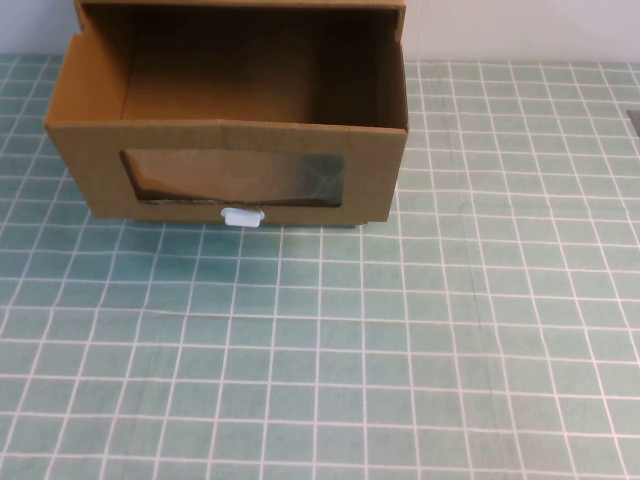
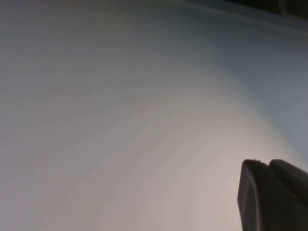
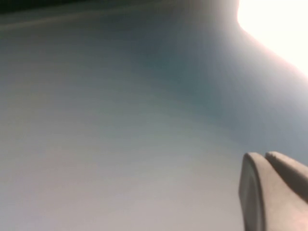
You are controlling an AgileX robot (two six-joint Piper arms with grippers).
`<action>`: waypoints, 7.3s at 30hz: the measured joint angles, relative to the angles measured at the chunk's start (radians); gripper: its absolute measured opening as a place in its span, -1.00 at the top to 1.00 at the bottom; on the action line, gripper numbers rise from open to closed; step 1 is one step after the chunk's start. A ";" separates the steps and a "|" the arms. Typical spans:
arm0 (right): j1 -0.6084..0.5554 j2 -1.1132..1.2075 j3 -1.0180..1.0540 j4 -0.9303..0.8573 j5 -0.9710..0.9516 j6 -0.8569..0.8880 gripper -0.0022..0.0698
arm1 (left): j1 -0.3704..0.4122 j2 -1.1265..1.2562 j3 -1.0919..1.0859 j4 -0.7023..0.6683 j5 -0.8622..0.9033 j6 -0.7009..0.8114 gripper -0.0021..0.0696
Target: Close the shoe box
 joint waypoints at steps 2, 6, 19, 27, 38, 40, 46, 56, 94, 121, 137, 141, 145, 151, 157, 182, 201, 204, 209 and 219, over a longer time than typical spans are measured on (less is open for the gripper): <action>0.000 0.000 -0.072 -0.007 0.030 0.039 0.98 | 0.000 0.000 -0.076 0.000 0.029 0.000 0.96; 0.000 0.000 -0.270 -0.021 0.217 0.139 0.98 | 0.000 -0.002 -0.264 -0.004 0.183 0.002 0.96; 0.000 0.279 -0.892 -0.002 1.017 0.265 0.98 | 0.000 0.335 -0.782 -0.009 0.763 -0.066 0.96; 0.033 0.663 -1.205 0.019 1.543 0.252 0.98 | 0.000 0.727 -1.182 -0.016 1.352 -0.105 0.96; 0.190 1.038 -1.342 0.306 1.697 -0.290 0.98 | 0.000 1.160 -1.490 -0.024 1.515 -0.014 0.96; 0.200 1.068 -1.342 0.397 1.699 -0.313 0.98 | 0.000 1.198 -1.491 -0.065 1.483 0.012 0.96; 0.204 1.178 -1.344 0.654 1.754 -0.621 0.98 | 0.000 1.305 -1.494 -0.336 1.473 0.384 0.96; 0.384 1.236 -1.344 0.622 1.798 -0.842 0.98 | 0.000 1.523 -1.622 -0.664 1.633 0.734 0.96; 1.148 1.707 -1.250 -1.219 1.408 0.328 0.98 | 0.000 1.899 -1.990 -0.726 1.884 0.605 0.96; 1.031 1.940 -1.364 -1.639 1.460 0.707 0.98 | 0.000 1.899 -1.990 -0.730 1.884 0.605 0.96; 0.938 1.968 -1.429 -1.627 1.372 0.710 0.98 | 0.000 1.912 -1.998 -0.755 1.907 0.626 0.96; 0.925 2.002 -1.488 -1.623 1.368 0.710 0.98 | 0.000 1.912 -1.998 -0.781 1.909 0.646 0.96; 0.904 2.040 -1.537 -1.621 1.362 0.710 0.98 | 0.000 1.914 -1.998 -0.785 1.914 0.650 0.96; 0.877 2.077 -1.594 -1.623 1.340 0.739 0.98 | 0.000 1.921 -1.998 -0.854 1.894 0.668 0.96; 0.867 2.111 -1.638 -1.627 1.327 0.758 0.98 | 0.000 1.923 -1.998 -0.869 1.869 0.683 0.96; 0.819 2.150 -1.708 -1.512 1.253 0.766 0.98 | 0.000 1.923 -1.998 -0.875 1.853 0.690 0.96; 0.839 1.939 -1.739 -0.289 1.481 0.116 0.98 | 0.000 1.927 -1.998 -0.869 1.844 0.690 0.96; 0.839 1.923 -1.739 -0.135 1.585 -0.034 0.98 | 0.000 1.927 -1.998 -0.869 1.854 0.690 0.96; 0.841 1.841 -1.739 -0.036 1.651 -0.107 0.98 | 0.000 1.902 -1.998 -0.844 1.888 0.690 0.96; 0.777 1.625 -1.739 -0.024 1.741 -0.103 0.98 | 0.000 1.588 -1.950 -0.561 1.900 0.567 0.96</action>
